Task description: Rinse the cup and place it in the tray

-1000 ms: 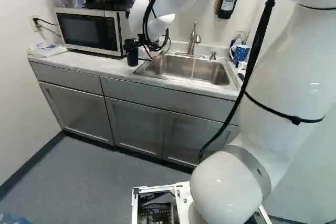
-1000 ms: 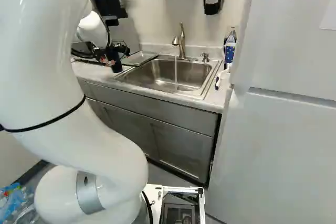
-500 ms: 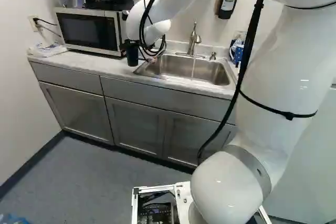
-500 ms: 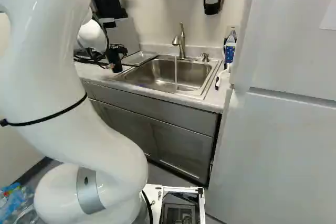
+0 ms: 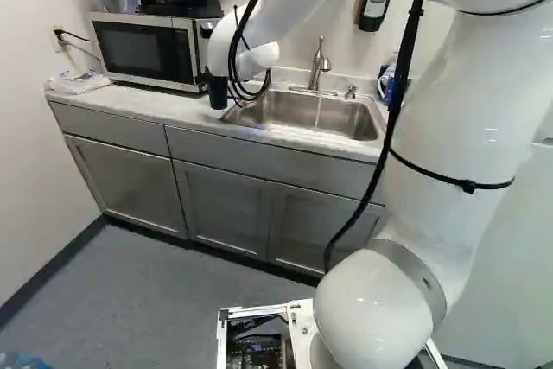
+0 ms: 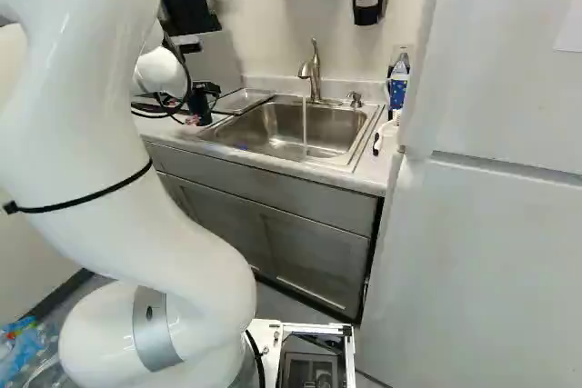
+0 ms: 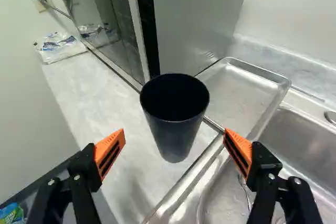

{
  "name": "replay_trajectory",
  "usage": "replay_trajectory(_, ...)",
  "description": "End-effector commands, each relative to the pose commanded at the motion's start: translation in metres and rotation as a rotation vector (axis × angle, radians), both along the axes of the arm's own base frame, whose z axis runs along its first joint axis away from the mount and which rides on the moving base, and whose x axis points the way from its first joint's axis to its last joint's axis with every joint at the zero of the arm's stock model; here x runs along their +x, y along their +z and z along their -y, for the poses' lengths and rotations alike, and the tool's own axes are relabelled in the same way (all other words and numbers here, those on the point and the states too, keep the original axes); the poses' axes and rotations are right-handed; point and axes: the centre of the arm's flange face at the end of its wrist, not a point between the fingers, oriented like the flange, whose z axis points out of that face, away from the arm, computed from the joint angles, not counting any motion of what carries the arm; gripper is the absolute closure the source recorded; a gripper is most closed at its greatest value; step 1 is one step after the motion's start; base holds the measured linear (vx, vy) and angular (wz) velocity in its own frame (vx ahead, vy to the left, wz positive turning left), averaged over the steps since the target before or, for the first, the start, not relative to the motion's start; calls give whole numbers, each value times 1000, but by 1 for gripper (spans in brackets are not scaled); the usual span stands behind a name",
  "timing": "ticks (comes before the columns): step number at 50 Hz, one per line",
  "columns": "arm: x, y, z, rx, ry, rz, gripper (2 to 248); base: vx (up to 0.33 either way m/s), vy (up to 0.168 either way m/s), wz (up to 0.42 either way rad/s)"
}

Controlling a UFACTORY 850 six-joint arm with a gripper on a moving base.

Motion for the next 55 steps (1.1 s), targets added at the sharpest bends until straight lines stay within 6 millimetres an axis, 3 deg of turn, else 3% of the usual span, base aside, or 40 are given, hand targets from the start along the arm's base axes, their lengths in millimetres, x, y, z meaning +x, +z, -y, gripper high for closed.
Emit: replay_trajectory(55,13,-37,-7,73,3,162,3,0,0,0)
